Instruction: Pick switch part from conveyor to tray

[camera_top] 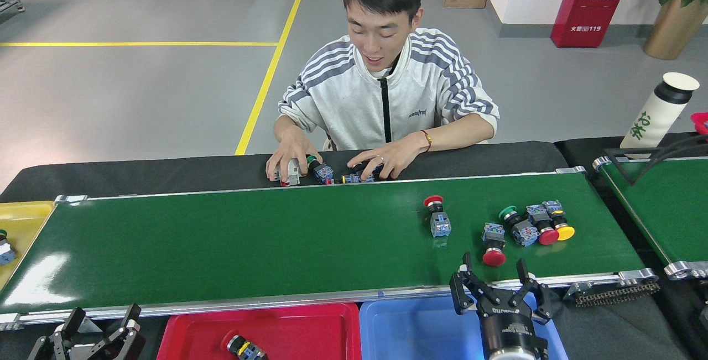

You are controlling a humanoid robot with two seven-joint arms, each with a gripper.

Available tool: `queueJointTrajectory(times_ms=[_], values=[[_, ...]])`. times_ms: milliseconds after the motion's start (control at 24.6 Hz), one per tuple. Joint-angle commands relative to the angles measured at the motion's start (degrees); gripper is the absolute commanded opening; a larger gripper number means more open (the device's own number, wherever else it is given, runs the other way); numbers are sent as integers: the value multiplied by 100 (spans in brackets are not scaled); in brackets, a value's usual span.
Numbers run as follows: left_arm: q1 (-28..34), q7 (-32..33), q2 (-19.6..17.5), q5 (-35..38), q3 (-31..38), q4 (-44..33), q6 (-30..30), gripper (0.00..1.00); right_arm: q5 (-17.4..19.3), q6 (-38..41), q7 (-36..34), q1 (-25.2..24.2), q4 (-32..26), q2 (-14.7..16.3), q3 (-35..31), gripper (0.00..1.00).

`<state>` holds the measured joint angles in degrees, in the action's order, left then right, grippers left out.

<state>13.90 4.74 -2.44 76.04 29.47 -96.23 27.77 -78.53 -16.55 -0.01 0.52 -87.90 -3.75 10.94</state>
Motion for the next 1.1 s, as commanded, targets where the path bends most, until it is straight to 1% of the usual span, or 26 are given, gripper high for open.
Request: queueJointTrajectory(times_ms=[0, 81, 244, 284, 406, 446, 528, 609, 649, 731, 812, 893, 1055], values=[[-19, -17, -29, -10, 33, -71, -8, 100, -31, -15, 71, 211, 115, -56, 75, 98], [-19, -17, -29, -10, 33, -80, -17, 100, -13, -24, 150, 335, 308, -73, 101, 98], [-19, -17, -29, -10, 15, -80, -35, 100, -13, -24, 256, 651, 721, -249, 101, 98], [-19, -17, -29, -10, 7, -80, -26, 100, -13, -24, 335, 765, 888, -267, 101, 96], [-19, -17, -38, -10, -37, -98, 0, 100, -39, -15, 493, 994, 1222, -267, 189, 68], [-19, -17, -29, -10, -29, -106, 0, 100, -48, -15, 493, 1055, 1284, -249, 286, 55], [-10, -17, -20, -10, -11, -106, -8, 100, -39, -6, 493, 1108, 1336, -223, 392, 32], [-19, -17, -38, -10, -28, -98, -8, 100, -39, 29, 493, 1090, 1301, -205, 409, 16], [-63, -17, -55, -1, -64, -98, -8, 100, -31, 46, 484, 1064, 1275, -205, 418, 10], [-72, -8, -38, 7, -73, -115, -8, 100, -13, 90, 476, 1108, 1257, -187, 427, 4], [-72, -8, -20, 7, -73, -159, -26, 100, -13, 389, 467, 1134, 1134, -73, 532, 2], [-72, -8, -11, 7, -73, -203, -26, 100, -13, 837, 467, 1046, 748, -3, 796, 2], [-28, -8, -2, 7, -73, -212, -26, 100, -39, 1848, 432, 792, -26, 67, 1622, 2]])
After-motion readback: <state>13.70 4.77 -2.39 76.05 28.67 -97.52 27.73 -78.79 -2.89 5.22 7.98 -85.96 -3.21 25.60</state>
